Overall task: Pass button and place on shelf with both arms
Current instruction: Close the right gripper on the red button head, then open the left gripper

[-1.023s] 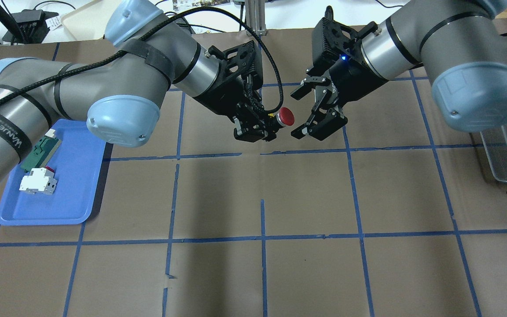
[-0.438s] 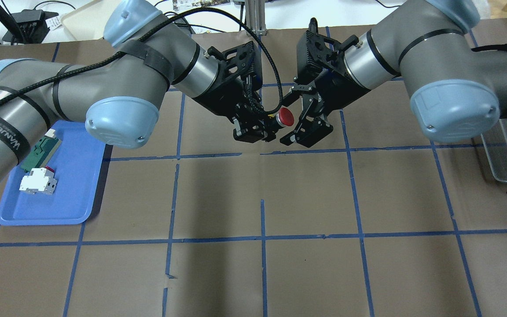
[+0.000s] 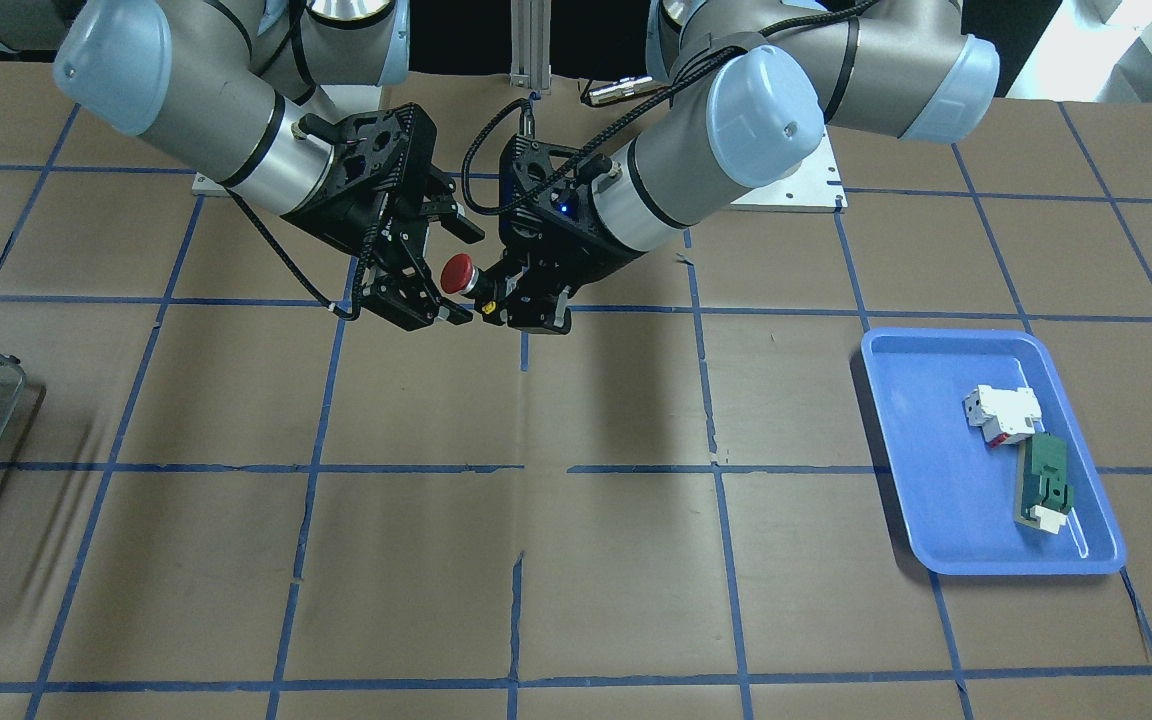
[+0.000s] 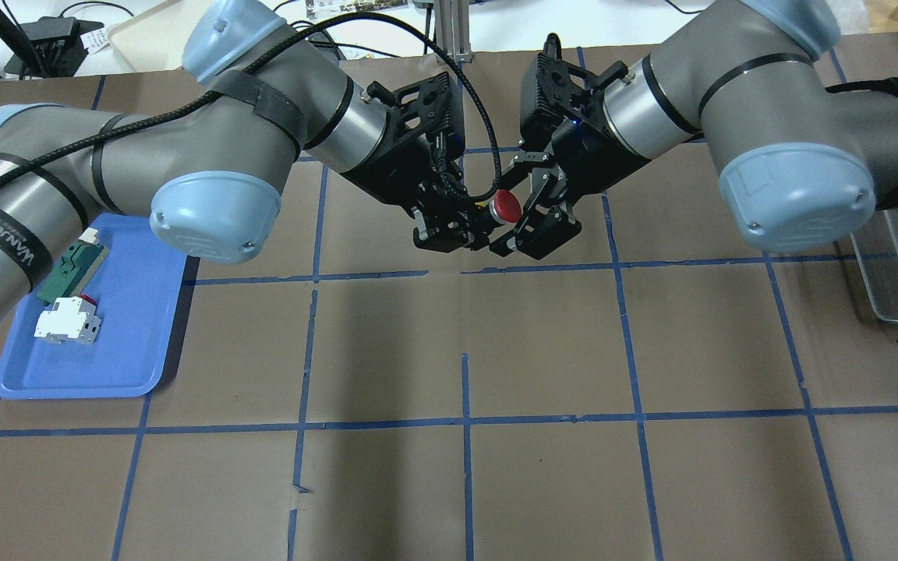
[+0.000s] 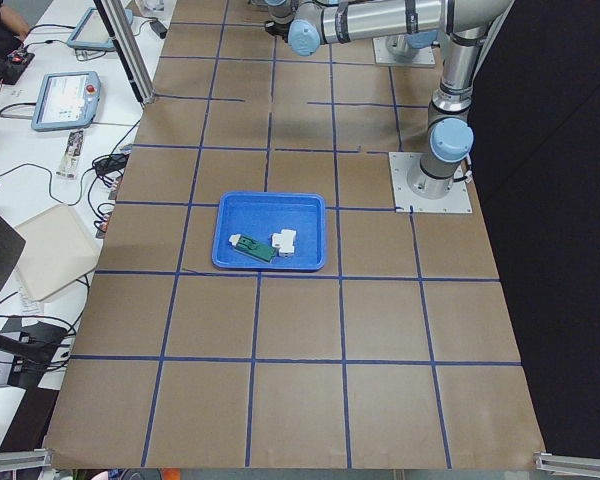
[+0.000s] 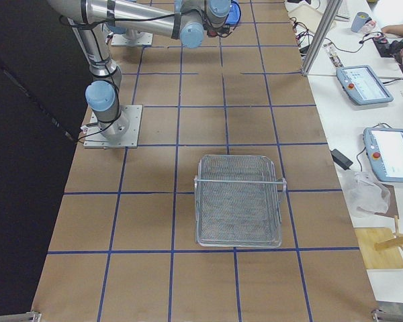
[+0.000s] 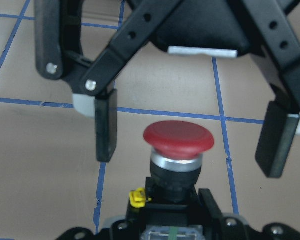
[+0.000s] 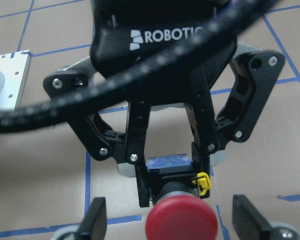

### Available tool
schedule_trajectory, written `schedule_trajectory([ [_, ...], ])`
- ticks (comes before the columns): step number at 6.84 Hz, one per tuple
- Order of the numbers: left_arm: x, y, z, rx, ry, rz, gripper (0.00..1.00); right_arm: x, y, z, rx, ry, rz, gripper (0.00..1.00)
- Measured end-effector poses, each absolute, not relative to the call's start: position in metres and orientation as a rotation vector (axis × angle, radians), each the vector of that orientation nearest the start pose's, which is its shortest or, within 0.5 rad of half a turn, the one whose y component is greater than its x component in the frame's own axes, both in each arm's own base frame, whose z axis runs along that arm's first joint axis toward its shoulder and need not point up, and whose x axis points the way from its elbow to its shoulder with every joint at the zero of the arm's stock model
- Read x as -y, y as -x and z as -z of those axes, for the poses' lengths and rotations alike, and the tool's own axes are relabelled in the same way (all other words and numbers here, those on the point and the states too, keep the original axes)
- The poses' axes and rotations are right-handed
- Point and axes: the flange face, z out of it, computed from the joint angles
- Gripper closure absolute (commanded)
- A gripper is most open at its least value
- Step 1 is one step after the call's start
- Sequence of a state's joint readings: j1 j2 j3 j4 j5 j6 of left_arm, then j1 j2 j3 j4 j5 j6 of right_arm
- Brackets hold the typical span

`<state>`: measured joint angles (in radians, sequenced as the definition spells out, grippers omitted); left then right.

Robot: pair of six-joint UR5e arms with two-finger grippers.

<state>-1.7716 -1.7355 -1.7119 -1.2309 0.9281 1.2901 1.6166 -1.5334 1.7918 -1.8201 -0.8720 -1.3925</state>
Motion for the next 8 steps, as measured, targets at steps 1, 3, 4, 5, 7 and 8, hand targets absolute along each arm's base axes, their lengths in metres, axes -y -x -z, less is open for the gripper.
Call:
schedule_trajectory([
  [1, 0.4962, 0.298, -0.3884, 1.877, 1.754, -0.482, 1.0, 0.4844, -0.2198, -0.4113, -1.908, 1.67, 0.573, 0.89],
  [3, 0.4949, 0.2983, -0.3918, 1.878, 1.755, -0.488, 1.0, 0.4846, -0.2196, -0.4131, -1.908, 1.677, 0.58, 1.0],
  [4, 0.4942, 0.2981, -0.3934, 1.88, 1.755, -0.491, 0.19, 0.4847, -0.2196, -0.4149, -1.908, 1.683, 0.584, 1.0],
  [5, 0.4937, 0.2976, -0.3942, 1.882, 1.761, -0.492, 0.0, 0.4853, -0.2195, -0.4172, -1.909, 1.691, 0.59, 1.0],
  [7, 0.4938, 0.2971, -0.3951, 1.878, 1.777, -0.499, 0.0, 0.4853, -0.2192, -0.4201, -1.91, 1.695, 0.598, 1.0],
  [8, 0.493, 0.2966, -0.3968, 1.88, 1.78, -0.497, 0.0, 0.4851, -0.2189, -0.4202, -1.913, 1.697, 0.596, 1.0],
])
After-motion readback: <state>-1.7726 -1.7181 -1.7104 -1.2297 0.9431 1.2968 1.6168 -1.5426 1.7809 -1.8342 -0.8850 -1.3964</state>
